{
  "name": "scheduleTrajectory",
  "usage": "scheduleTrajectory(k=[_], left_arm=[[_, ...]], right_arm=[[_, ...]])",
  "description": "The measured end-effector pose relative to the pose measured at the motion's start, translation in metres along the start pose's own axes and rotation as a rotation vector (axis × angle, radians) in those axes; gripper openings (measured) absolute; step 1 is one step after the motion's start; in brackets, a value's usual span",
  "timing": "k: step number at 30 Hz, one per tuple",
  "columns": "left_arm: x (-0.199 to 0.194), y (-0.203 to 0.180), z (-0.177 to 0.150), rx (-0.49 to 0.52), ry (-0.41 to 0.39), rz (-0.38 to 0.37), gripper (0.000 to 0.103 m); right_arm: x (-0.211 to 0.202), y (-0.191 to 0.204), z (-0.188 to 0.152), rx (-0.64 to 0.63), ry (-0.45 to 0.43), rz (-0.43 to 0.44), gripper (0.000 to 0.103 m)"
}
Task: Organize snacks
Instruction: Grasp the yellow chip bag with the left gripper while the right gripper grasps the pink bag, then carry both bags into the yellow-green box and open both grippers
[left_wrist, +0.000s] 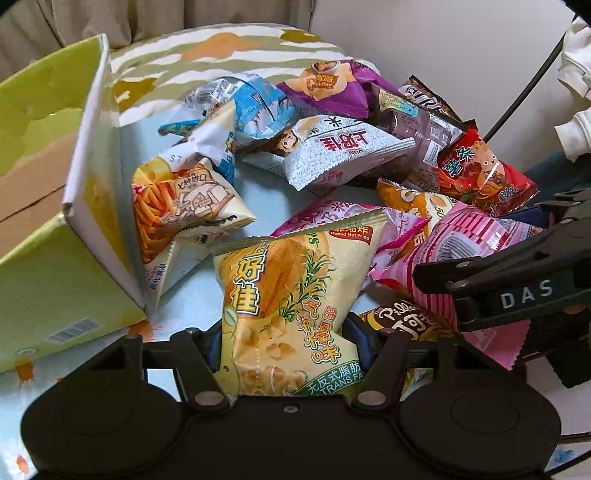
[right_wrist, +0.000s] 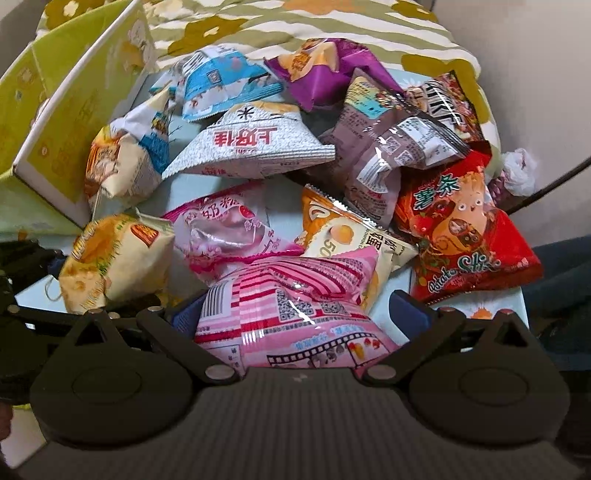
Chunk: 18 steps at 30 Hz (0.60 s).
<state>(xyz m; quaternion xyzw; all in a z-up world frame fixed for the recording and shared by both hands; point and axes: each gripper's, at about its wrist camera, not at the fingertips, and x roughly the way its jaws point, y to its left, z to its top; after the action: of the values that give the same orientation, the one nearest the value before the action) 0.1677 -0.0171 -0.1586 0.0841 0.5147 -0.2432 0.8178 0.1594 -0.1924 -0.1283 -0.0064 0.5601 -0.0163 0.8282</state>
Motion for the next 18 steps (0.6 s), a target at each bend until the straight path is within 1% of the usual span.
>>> scheduleTrajectory(k=[3, 5, 8, 9, 18], left_arm=[[-0.004, -0.003, -0.003, -0.009, -0.01, 0.026, 0.067], [-0.008, -0.004, -0.005, -0.018, -0.02, 0.043, 0.067], [-0.016, -0.005, -0.007, -0.034, -0.035, 0.065, 0.067], [-0.019, -0.007, -0.008, -0.035, -0.043, 0.076, 0.067], [-0.053, -0.022, -0.01, -0.08, -0.111, 0.152, 0.067]], right_arm=[[-0.001, -0.001, -0.001, -0.016, -0.006, 0.022, 0.103], [-0.002, -0.003, -0.002, -0.018, -0.007, 0.036, 0.101], [-0.005, -0.005, -0.003, -0.027, -0.017, 0.058, 0.095], [-0.007, -0.006, -0.003, -0.023, -0.021, 0.071, 0.092], [-0.035, -0.015, -0.005, -0.03, -0.099, 0.142, 0.091]])
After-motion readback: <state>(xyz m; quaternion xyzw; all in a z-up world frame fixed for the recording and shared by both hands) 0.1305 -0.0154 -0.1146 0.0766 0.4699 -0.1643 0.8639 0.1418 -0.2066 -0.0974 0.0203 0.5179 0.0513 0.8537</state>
